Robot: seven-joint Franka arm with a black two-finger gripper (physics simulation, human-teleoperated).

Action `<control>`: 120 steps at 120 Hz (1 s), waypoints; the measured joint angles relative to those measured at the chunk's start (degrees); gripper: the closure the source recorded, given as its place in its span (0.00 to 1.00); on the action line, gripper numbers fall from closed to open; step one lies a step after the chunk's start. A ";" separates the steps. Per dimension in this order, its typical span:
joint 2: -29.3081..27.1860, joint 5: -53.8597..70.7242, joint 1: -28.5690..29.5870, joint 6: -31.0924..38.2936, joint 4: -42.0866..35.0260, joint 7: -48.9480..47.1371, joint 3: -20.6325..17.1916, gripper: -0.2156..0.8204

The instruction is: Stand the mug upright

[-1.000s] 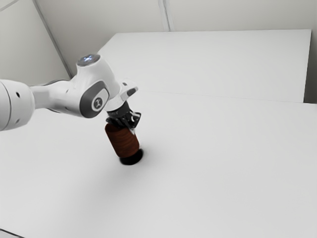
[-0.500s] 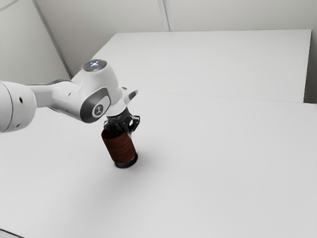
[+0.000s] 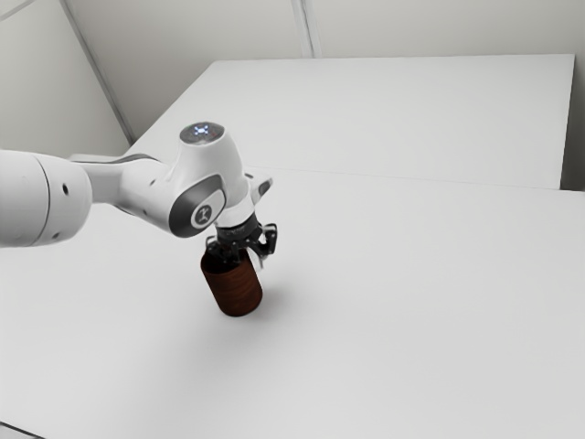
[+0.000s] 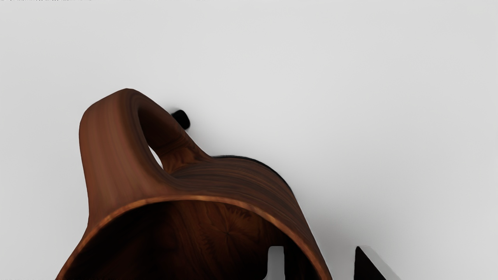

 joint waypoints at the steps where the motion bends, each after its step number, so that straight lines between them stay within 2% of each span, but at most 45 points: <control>1: 0.00 -0.02 0.01 0.00 0.04 -0.05 0.00 0.66; 18: 0.02 -0.20 -0.32 0.02 0.88 -0.73 -0.01 0.44; 41: -0.87 -0.26 -0.53 -1.85 2.79 -1.12 0.06 0.30; 87: -3.56 -0.22 -0.34 -6.88 7.08 -0.16 0.01 0.22; 111: -3.93 -0.20 0.12 -15.32 18.41 7.85 -0.53 0.21; 120: -4.36 -0.51 2.36 -19.11 21.78 12.21 -2.81 0.21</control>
